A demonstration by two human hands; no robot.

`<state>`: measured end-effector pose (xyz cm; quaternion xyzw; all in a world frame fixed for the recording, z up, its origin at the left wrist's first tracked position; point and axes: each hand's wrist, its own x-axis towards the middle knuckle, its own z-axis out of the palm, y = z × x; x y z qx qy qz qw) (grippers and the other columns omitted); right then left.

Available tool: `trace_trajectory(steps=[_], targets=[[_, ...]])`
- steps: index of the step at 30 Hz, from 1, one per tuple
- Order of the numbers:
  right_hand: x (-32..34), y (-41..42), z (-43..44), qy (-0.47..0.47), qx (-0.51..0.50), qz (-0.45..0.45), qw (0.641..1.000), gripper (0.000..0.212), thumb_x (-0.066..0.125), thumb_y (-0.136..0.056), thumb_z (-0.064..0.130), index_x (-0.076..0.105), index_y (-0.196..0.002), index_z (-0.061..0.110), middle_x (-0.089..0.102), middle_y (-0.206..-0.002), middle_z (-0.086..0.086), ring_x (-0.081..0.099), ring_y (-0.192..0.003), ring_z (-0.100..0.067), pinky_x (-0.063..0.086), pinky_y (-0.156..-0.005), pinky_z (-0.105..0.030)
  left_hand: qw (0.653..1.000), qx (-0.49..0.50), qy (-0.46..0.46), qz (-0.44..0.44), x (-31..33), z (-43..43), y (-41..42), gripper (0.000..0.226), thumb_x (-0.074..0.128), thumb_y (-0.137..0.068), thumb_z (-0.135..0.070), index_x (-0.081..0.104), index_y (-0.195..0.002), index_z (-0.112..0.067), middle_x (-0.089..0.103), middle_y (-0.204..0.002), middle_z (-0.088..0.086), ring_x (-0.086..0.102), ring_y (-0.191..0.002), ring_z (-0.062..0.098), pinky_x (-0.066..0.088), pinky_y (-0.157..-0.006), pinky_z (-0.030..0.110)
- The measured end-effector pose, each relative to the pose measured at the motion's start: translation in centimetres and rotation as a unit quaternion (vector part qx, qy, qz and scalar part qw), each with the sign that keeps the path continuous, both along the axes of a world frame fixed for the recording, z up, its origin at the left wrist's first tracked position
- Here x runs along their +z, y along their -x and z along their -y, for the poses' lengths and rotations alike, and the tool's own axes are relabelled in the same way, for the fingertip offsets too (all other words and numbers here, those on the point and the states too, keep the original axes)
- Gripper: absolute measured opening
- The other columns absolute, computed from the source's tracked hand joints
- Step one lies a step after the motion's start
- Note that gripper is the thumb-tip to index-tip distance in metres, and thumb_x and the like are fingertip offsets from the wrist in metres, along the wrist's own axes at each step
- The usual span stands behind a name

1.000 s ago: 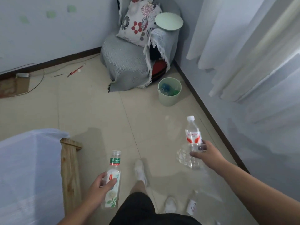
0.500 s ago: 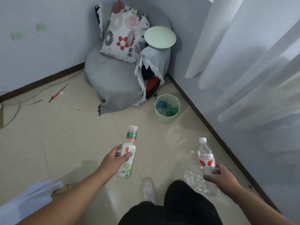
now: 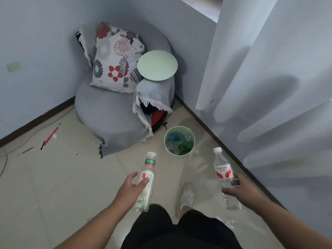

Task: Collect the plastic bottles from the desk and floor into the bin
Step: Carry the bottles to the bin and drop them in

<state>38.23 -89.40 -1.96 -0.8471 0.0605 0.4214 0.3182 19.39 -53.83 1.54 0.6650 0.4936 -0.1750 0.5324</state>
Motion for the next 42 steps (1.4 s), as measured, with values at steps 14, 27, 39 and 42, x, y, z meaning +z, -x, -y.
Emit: trace_trajectory(steps=[14, 27, 39, 42], targets=[[-1.2, -13.0, -13.8, -0.004, -0.078, -0.046, 0.996, 0.046, 0.078, -0.080, 0.049, 0.061, -0.121, 0.034, 0.074, -0.098, 0.005, 0.074, -0.082, -0.019, 0.061, -0.064, -0.034, 0.979, 0.014, 0.164, -0.120, -5.5, -9.7, -16.1, 0.027, 0.048, -0.099, -0.052, 0.065, -0.115, -0.037, 0.076, -0.099, 0.004, 0.076, -0.075, 0.023, 0.059, -0.058, 0.031], [-24.1, -18.2, -22.9, 0.013, -0.157, -0.158, 0.975, 0.046, 0.061, -0.096, 0.040, 0.059, -0.137, 0.022, 0.070, -0.104, -0.006, 0.072, -0.080, -0.027, 0.053, -0.058, -0.028, 0.942, -0.091, 0.250, -0.205, -29.2, -10.6, -30.0, 0.032, 0.057, -0.097, -0.041, 0.053, -0.129, -0.039, 0.067, -0.110, 0.001, 0.067, -0.094, 0.024, 0.064, -0.075, 0.046], [-42.5, -20.9, -23.2, 0.005, -0.170, -0.174, 0.970, 0.016, 0.066, -0.088, 0.048, 0.062, -0.084, 0.033, 0.071, -0.090, 0.000, 0.074, -0.078, -0.023, 0.055, -0.060, -0.030, 0.959, -0.074, 0.219, -0.164, -47.5, -6.1, -35.2, 0.052, 0.057, -0.097, -0.055, 0.045, -0.147, -0.047, 0.060, -0.135, 0.000, 0.064, -0.105, 0.024, 0.062, -0.080, 0.039], [-43.7, -21.3, -23.3, -0.003, -0.164, -0.174, 0.971, 0.015, 0.065, -0.090, 0.047, 0.063, -0.093, 0.033, 0.073, -0.096, 0.000, 0.074, -0.083, -0.023, 0.057, -0.064, -0.031, 0.959, -0.094, 0.204, -0.173, -49.3, -5.5, -35.8, 0.053, 0.055, -0.097, -0.057, 0.044, -0.147, -0.047, 0.062, -0.134, 0.003, 0.067, -0.109, 0.028, 0.064, -0.080, 0.041]])
